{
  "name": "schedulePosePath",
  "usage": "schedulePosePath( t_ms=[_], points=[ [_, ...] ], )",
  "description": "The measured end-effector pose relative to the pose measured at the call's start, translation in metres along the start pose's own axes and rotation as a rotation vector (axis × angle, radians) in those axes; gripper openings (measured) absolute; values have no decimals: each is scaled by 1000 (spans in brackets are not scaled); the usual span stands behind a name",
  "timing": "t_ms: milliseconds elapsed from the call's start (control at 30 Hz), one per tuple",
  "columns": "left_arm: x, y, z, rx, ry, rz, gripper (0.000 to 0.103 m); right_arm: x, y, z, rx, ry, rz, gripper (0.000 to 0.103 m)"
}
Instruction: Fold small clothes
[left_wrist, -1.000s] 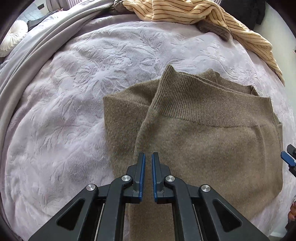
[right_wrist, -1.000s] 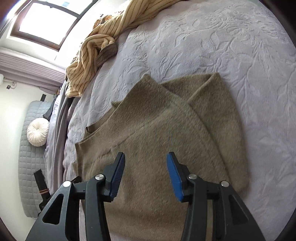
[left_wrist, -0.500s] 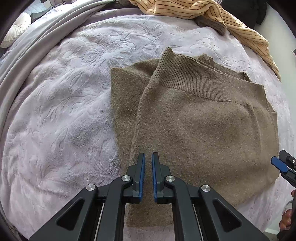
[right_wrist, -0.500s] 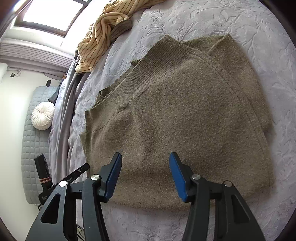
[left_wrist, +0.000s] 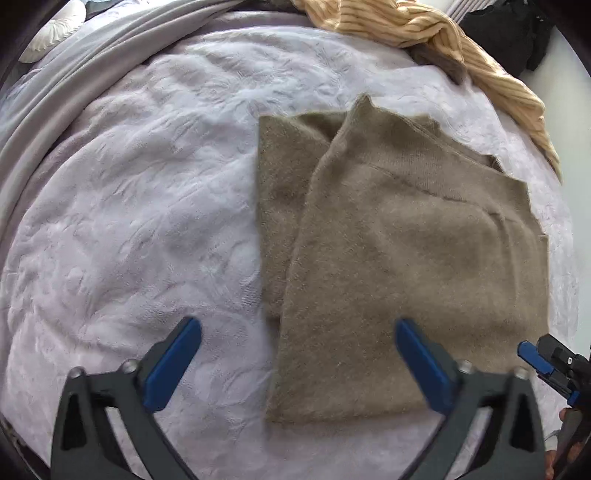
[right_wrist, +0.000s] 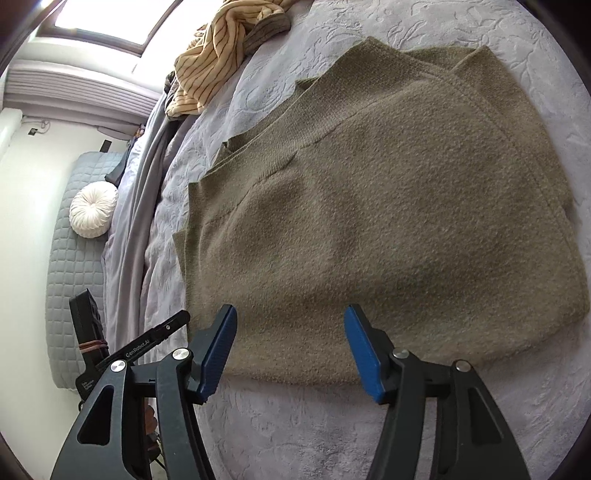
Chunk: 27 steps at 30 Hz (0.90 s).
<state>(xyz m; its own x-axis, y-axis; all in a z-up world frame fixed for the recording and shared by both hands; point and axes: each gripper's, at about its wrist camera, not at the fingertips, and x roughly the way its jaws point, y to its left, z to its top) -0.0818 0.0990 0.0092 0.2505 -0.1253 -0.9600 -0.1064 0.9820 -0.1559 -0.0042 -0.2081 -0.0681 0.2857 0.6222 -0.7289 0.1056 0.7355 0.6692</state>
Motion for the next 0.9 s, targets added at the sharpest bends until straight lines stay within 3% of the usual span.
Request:
schedulePosePath(
  t_ms=[267,500,900],
  points=[
    [10,17,-2,-12,8,45,102,25,15,-26,-9,62,21,77],
    [9,39,-1,-54,-9,149,102,39,27,-46,-20,110,32,77],
    [9,64,-19,-79,14,51,102,58,39,-64,10,145,63,77]
  ],
)
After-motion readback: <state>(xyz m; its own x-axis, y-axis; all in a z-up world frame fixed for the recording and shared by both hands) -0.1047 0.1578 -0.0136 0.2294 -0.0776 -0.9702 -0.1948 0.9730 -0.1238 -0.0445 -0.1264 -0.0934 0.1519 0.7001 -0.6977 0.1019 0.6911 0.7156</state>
